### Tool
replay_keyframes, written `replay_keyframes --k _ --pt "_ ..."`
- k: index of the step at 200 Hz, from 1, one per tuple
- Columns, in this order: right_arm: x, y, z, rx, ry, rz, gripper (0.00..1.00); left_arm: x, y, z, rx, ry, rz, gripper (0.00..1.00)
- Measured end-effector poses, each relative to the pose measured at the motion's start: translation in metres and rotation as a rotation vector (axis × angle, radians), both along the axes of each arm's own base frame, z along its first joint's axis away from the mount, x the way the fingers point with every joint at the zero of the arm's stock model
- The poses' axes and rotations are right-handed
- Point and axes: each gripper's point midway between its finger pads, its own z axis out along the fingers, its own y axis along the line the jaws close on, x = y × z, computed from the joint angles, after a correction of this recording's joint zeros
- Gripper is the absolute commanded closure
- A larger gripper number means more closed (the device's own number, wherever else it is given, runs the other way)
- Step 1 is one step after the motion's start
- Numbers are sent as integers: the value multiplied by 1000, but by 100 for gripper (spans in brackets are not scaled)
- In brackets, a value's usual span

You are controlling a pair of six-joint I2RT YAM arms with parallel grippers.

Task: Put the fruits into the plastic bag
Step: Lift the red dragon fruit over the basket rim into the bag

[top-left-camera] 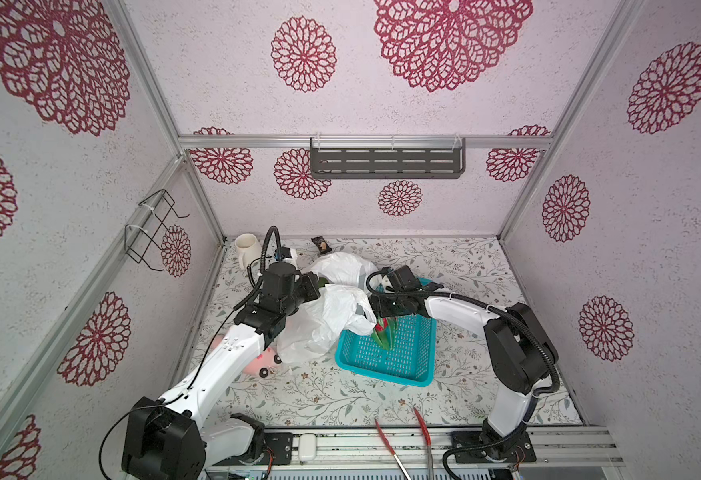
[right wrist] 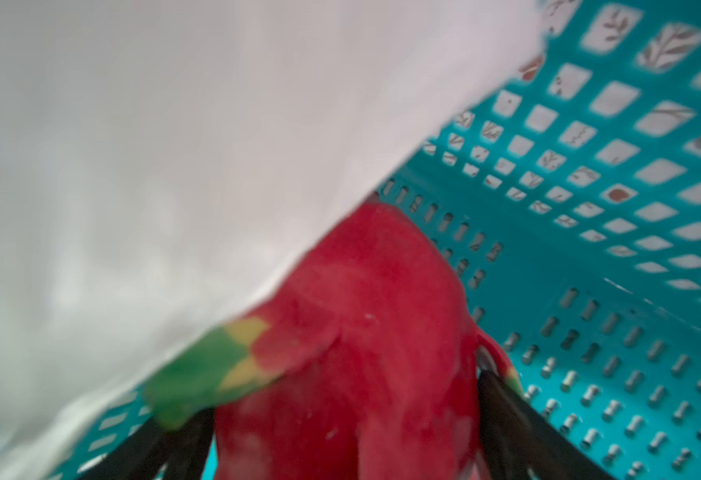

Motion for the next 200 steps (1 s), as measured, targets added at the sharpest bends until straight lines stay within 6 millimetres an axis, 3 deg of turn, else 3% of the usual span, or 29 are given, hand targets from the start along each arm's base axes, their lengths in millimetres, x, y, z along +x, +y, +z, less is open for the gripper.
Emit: replay_keyframes --k 20,34,53,90,128,167,200 --pt "1 -1 2 7 -6 -13 43 0 0 1 -1 -1 0 100" --pt "0 -3 2 24 -13 -23 51 -1 0 2 -2 -5 0 100" --pt "-4 -13 3 59 -20 -52 53 -2 1 5 -3 -12 0 100" --pt "-14 -56 8 132 -18 -152 53 -2 1 7 -4 -17 -1 100" --pt "-15 -80 51 211 -109 -206 52 -3 1 7 -2 -18 -5 100" --pt "-13 -72 99 277 -205 -145 51 -4 -2 7 -5 -17 -24 100" --pt "-16 -63 122 293 -235 -77 51 -4 -4 7 -8 -16 -33 100"
